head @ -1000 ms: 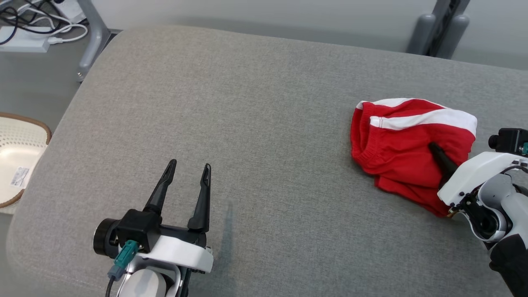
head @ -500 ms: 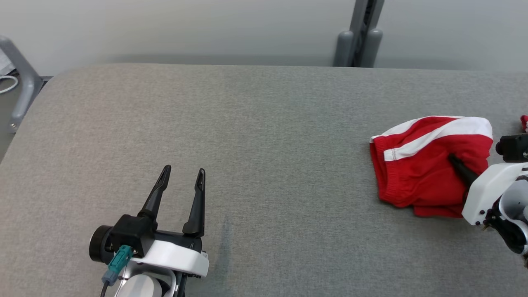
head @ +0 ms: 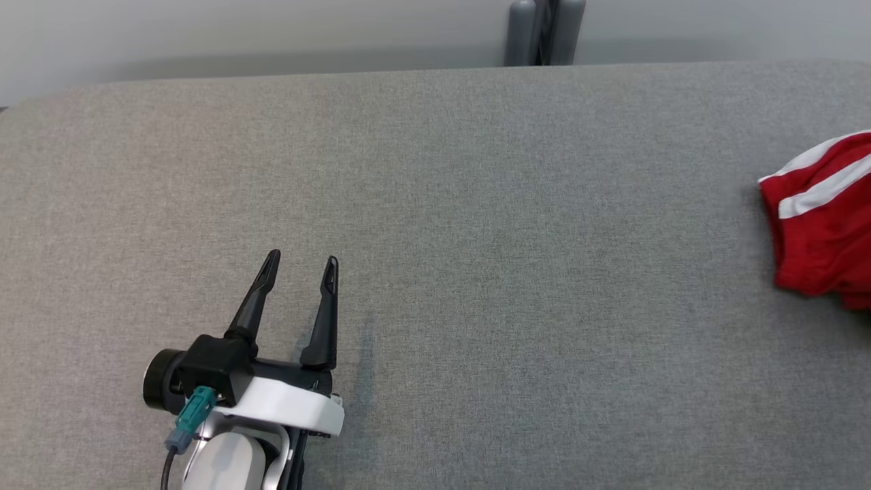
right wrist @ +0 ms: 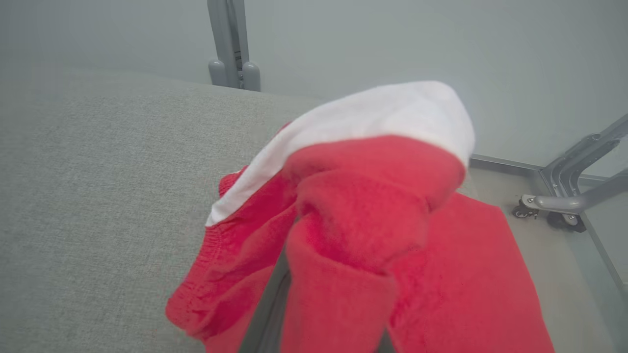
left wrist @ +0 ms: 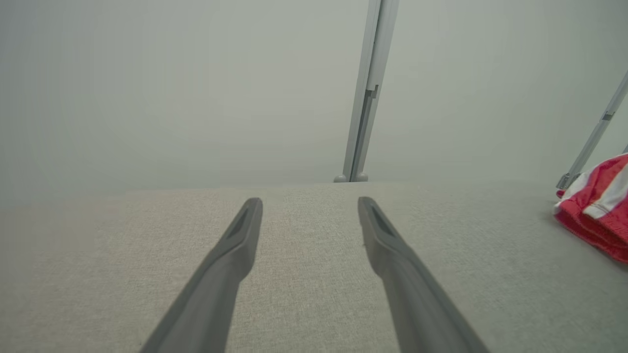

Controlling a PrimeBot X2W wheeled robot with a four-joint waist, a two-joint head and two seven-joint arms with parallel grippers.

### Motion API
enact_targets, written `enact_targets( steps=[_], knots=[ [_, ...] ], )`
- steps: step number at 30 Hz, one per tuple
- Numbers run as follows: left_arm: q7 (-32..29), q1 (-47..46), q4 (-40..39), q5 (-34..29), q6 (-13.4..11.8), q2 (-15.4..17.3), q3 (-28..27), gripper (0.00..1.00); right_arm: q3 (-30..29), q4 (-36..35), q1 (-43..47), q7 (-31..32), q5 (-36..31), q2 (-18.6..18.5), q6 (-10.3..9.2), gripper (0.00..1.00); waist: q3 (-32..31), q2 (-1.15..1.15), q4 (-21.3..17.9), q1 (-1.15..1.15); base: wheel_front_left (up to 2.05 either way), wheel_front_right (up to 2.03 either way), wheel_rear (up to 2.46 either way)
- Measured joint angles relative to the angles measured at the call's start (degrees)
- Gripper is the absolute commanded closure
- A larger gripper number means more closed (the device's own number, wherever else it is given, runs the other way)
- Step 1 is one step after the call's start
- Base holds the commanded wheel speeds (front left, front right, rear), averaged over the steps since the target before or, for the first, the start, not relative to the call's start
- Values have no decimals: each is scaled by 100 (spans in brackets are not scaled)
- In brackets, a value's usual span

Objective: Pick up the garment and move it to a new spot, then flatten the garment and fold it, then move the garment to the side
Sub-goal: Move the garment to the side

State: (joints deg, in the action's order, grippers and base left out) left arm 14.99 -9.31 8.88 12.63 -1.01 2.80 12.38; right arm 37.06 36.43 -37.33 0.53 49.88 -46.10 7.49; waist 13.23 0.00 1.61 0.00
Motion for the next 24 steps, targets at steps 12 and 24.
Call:
enact_targets(
  steps=[12, 24],
  knots=[
    [0, -464, -42, 18, 52, 0, 169, 0, -408, 379, -115, -5, -641, -1063, 1, 100, 839, 0, 86, 0, 0, 0, 0],
    [0, -894, -18, 159, -16, 1, 635, 0, -906, 1071, -90, -211, -1830, -1373, 1, 100, 1602, 0, 306, 0, 0, 0, 0]
  ],
)
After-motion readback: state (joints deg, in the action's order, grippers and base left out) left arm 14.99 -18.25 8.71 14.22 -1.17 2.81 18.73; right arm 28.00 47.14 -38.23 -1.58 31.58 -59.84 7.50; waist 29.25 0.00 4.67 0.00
